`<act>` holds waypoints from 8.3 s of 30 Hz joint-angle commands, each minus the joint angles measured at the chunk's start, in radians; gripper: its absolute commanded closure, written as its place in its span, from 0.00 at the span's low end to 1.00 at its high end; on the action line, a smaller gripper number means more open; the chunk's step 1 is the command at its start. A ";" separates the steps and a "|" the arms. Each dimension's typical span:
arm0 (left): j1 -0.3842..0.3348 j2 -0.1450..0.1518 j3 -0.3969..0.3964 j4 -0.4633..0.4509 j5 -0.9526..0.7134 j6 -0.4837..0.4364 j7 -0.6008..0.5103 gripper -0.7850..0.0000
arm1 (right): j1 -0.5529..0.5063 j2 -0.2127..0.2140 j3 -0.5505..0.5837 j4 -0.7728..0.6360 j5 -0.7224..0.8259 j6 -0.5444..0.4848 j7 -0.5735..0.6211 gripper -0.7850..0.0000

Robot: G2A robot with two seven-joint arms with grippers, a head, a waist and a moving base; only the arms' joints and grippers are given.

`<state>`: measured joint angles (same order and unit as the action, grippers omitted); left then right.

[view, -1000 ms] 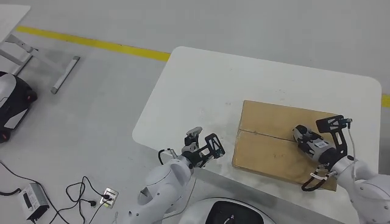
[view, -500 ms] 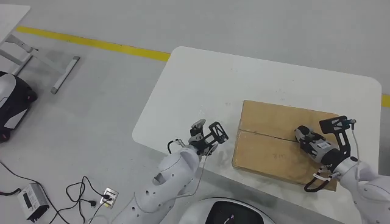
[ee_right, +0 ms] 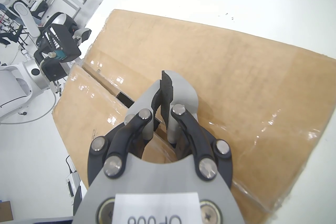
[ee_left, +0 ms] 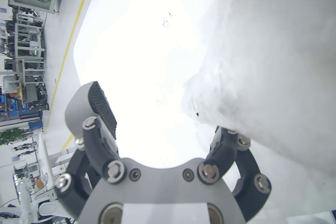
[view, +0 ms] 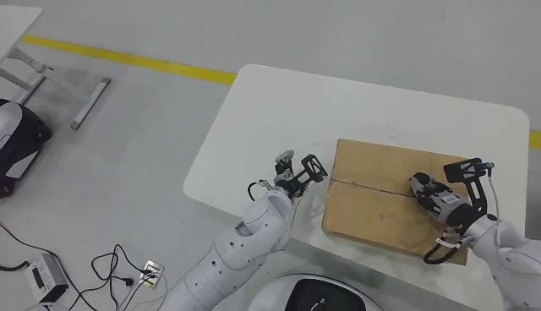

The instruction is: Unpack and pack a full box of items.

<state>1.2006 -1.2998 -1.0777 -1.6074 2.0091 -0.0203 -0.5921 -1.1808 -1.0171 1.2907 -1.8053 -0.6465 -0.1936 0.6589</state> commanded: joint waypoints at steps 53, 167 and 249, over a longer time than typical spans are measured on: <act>0.014 -0.059 0.037 -0.388 0.060 0.036 0.066 0.00 | -0.036 -0.008 0.000 -0.050 -0.041 0.009 0.021 1.00; 0.317 -0.157 -0.463 -0.743 -0.900 -0.073 -0.399 0.00 | -0.112 -0.015 0.068 -0.087 -0.117 0.025 -0.092 1.00; 0.599 -0.016 -0.158 -0.548 0.507 -0.364 0.510 0.57 | -0.113 -0.020 0.117 -0.059 -0.054 -0.039 -0.075 1.00</act>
<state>1.7962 -1.3175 -1.2365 -2.1535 2.5101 -0.3852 -0.0854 -1.2950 -1.0366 1.4074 -1.8633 -0.7009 -0.2336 0.5821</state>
